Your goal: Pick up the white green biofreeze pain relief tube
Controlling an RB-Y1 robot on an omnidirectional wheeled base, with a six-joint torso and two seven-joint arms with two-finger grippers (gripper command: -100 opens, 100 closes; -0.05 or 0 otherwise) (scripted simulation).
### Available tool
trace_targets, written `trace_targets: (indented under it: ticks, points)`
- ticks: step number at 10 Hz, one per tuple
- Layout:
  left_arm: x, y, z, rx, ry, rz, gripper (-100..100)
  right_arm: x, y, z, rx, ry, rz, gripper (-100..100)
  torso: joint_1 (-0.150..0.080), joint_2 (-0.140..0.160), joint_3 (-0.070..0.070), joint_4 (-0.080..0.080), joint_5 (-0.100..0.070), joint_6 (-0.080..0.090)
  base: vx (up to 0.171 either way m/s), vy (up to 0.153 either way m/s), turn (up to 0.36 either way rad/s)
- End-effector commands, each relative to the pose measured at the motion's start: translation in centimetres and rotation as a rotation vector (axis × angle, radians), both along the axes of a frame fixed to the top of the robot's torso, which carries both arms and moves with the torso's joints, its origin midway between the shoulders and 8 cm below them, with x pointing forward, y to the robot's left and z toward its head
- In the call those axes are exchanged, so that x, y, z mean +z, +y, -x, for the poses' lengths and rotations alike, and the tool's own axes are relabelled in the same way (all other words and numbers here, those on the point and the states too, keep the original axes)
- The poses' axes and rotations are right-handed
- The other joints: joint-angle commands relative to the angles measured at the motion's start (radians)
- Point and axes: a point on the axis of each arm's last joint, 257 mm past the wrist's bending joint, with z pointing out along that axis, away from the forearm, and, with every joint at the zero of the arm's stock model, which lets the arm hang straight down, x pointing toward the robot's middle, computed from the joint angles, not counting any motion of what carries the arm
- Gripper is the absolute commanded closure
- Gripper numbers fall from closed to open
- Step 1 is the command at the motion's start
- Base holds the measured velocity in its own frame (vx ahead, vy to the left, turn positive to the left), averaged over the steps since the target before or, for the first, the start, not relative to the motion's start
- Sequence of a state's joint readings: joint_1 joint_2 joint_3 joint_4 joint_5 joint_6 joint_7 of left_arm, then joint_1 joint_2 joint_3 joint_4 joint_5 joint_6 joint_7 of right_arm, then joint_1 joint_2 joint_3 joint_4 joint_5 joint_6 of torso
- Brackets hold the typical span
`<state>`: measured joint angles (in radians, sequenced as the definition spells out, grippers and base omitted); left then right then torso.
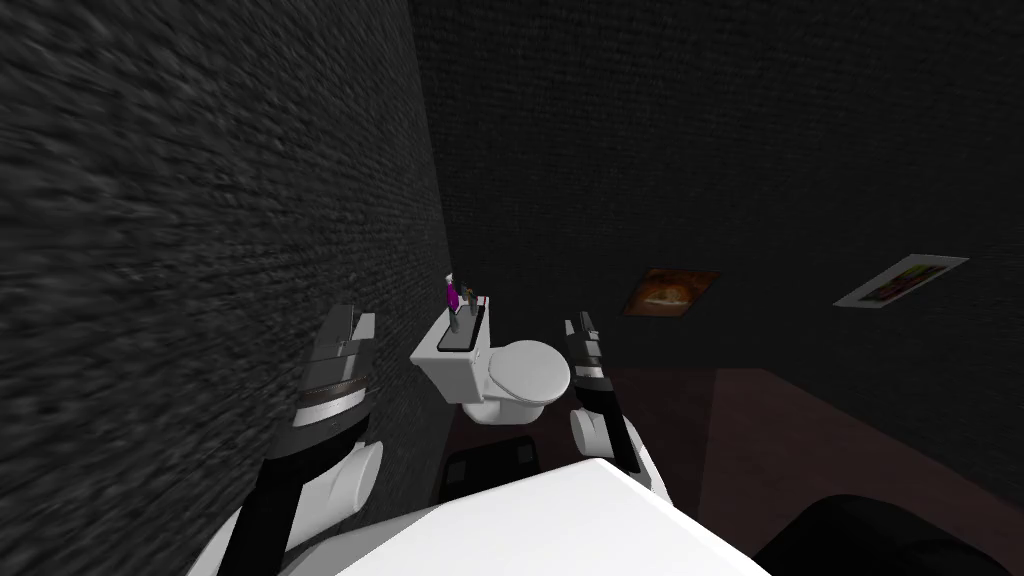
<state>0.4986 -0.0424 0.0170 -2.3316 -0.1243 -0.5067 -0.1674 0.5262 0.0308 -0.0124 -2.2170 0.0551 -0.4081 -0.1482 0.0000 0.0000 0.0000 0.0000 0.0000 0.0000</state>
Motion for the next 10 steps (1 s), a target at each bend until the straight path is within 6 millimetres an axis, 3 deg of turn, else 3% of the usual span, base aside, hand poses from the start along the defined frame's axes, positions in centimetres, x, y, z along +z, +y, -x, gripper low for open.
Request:
trace_targets:
  ticks: [1,6,10]
  points:
    - [-0.3,-0.4,-0.2,-0.011,0.015,-0.039,-100,0.0,0.0,0.0,0.000,0.000,0.000,0,0.000,0.000,0.000,0.000,0.000,0.000,-0.009,-0.013,0.048]
    - [-2.7,-0.9,-1.2,-0.017,0.094,-0.183,-100,0.0,0.0,0.0,0.000,0.000,0.000,0,-0.003,0.003,0.001,0.001,-0.001,0.000,-0.035,-0.044,0.095]
    - [-7.7,0.8,-2.8,0.057,0.237,-0.342,-100,0.0,0.0,0.0,0.000,0.000,0.000,0,-0.008,0.005,0.003,0.001,-0.002,0.000,-0.073,-0.106,0.225]
